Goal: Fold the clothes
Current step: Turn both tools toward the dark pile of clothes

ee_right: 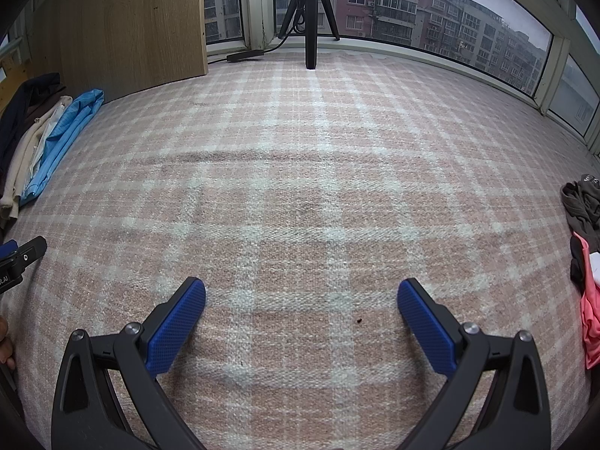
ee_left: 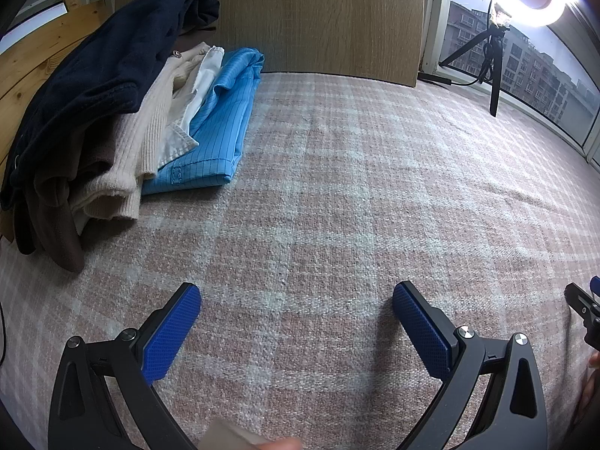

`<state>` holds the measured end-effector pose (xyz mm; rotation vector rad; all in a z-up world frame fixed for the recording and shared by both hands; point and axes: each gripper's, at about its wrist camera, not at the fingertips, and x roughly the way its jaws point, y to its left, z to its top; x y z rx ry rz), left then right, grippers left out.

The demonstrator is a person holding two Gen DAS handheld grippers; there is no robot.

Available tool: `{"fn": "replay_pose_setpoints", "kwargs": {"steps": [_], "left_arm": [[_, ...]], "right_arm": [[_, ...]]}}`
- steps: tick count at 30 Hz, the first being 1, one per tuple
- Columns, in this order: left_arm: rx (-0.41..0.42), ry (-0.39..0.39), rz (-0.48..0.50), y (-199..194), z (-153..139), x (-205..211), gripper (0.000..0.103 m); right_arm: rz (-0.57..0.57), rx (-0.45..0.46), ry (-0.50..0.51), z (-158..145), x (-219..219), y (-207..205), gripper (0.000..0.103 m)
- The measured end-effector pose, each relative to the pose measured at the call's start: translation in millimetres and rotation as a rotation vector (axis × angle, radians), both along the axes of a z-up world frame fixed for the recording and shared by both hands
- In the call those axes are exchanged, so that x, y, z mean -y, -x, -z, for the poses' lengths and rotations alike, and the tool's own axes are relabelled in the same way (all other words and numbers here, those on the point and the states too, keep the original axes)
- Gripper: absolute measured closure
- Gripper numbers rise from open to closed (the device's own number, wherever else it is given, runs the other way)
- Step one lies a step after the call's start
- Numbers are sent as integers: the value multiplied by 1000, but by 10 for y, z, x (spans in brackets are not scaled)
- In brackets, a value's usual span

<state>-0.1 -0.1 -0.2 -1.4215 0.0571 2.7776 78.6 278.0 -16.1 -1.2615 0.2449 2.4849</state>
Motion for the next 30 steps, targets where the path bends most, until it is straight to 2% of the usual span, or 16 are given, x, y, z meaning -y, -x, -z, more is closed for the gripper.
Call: {"fn": "replay_pose_setpoints", "kwargs": {"steps": [16, 23, 27, 30], "left_arm": [[3, -12, 8, 34, 58, 39, 0], [34, -36, 12, 39, 25, 46, 1], [19, -77, 5, -9, -89, 115, 1], [-13, -70, 0, -60, -225, 149, 1]], "right_arm": [[-11, 9, 2, -22, -21, 30, 0], [-21, 30, 15, -34, -122, 151, 0], [-49, 45, -8, -106, -17, 202, 0], [-76, 25, -55, -224, 120, 209, 0]]}}
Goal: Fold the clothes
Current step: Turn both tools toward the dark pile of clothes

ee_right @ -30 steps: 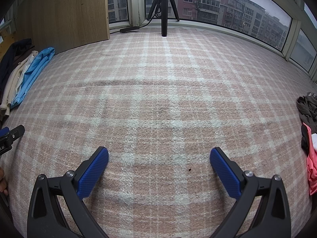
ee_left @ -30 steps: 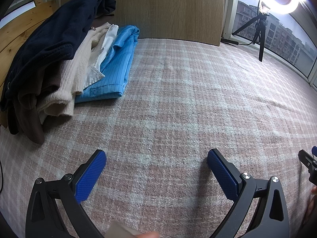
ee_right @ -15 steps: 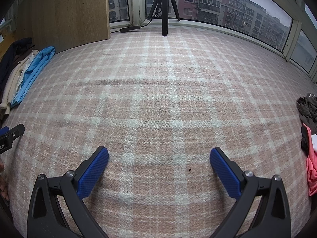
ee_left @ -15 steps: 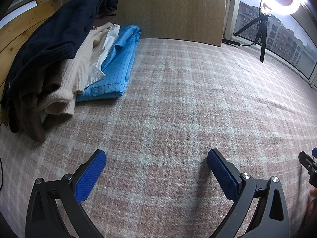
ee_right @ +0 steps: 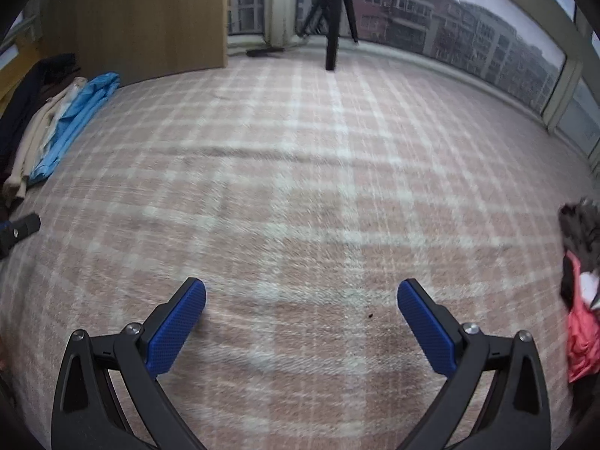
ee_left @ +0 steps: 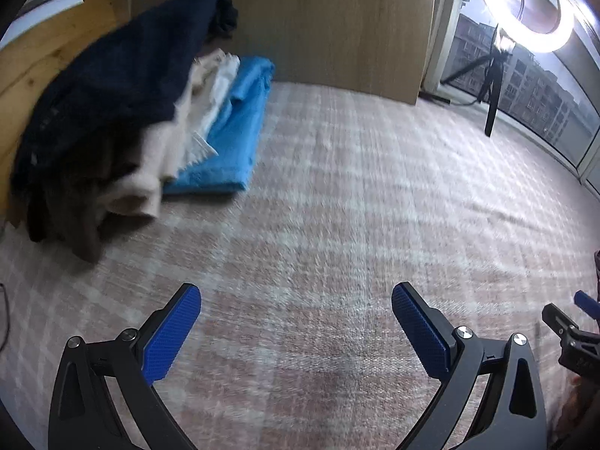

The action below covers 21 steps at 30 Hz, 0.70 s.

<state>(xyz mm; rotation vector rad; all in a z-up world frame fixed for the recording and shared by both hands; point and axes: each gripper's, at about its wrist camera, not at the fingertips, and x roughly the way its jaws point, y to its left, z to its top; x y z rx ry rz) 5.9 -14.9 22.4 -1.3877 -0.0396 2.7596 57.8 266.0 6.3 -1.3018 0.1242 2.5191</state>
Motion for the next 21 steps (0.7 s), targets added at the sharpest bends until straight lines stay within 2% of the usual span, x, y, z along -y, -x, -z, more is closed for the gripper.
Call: {"fn": "replay_pose_setpoints", "kwargs": {"steps": [4, 10, 18, 21], "left_arm": [[-37, -8, 1, -85, -180, 21, 1], [-111, 16, 28, -224, -587, -4, 1], [-252, 1, 83, -469, -1421, -98, 1], [-273, -25, 123, -528, -1672, -201, 1]], "right_arm": [[-30, -41, -37, -250, 136, -12, 0], [-47, -138, 4, -768, 261, -126, 0], [-41, -309, 55, -1468, 148, -435, 0], [-33, -332, 78, -1685, 36, -570, 0]]}}
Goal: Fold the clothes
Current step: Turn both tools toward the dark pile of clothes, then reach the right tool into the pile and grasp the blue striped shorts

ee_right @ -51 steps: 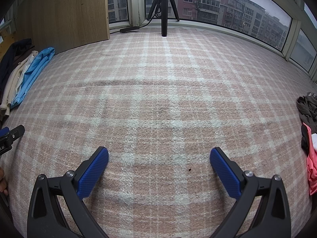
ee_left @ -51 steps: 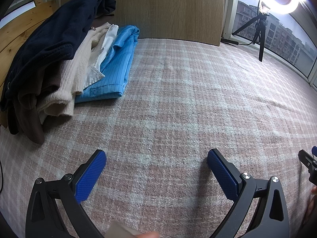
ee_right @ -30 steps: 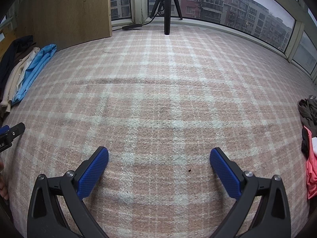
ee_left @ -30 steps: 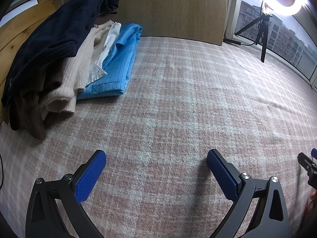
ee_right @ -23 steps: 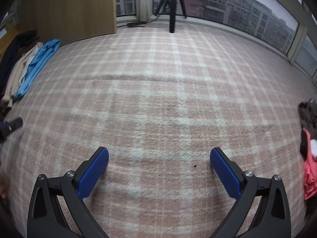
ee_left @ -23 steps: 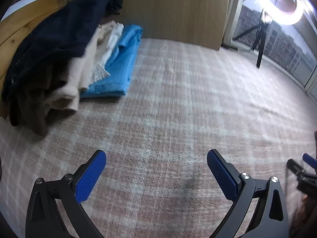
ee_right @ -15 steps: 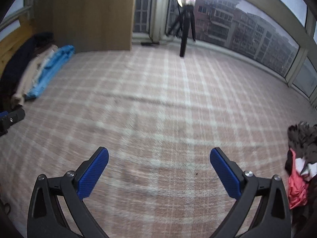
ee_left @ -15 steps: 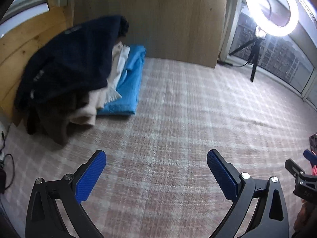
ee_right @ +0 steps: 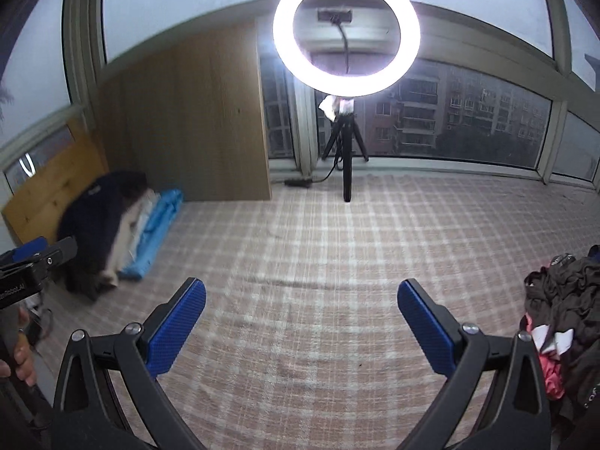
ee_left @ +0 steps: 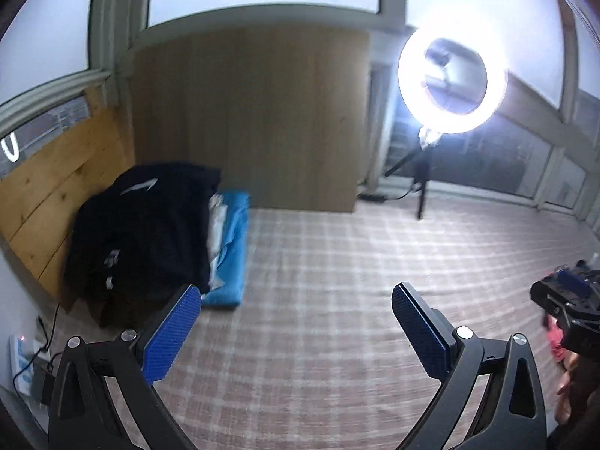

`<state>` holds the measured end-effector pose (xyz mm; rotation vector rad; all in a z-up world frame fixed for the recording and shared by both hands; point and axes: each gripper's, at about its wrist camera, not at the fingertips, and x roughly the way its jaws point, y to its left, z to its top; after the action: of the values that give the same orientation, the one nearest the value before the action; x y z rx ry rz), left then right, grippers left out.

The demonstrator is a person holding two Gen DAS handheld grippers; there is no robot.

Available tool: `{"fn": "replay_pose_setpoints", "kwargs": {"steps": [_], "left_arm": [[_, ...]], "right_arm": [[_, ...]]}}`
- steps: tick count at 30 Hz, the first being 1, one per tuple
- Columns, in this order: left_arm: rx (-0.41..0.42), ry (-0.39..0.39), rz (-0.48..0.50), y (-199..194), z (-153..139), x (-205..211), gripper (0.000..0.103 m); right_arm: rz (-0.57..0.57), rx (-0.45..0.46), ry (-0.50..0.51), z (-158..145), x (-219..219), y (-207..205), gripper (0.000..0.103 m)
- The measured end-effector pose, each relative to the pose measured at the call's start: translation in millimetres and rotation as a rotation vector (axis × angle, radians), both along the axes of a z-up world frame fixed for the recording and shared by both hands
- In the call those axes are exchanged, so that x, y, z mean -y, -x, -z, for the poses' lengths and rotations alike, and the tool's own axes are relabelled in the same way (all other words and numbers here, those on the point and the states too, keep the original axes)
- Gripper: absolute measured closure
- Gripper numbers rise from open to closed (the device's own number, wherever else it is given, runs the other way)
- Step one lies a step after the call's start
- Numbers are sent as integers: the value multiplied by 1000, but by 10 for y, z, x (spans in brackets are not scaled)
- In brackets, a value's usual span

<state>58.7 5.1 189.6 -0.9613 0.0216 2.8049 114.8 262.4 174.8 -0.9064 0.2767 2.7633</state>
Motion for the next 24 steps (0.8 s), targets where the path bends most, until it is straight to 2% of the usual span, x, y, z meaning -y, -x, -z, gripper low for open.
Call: {"fn": "replay_pose_setpoints", "kwargs": {"steps": [5, 10, 18, 24], "left_arm": [[-53, 3, 75, -41, -309, -267, 1], [-75, -8, 179, 2, -443, -637, 1], [-65, -10, 352, 9, -440, -1361, 1], [-20, -12, 438, 86, -384, -1754, 1]], "right_arm": [[96, -16, -51, -243, -231, -278, 0], [229, -10, -49, -307, -614, -586, 0], [435, 26, -91, -288, -1363, -1199, 0], [618, 127, -106, -113, -2241, -1665, 0]]}}
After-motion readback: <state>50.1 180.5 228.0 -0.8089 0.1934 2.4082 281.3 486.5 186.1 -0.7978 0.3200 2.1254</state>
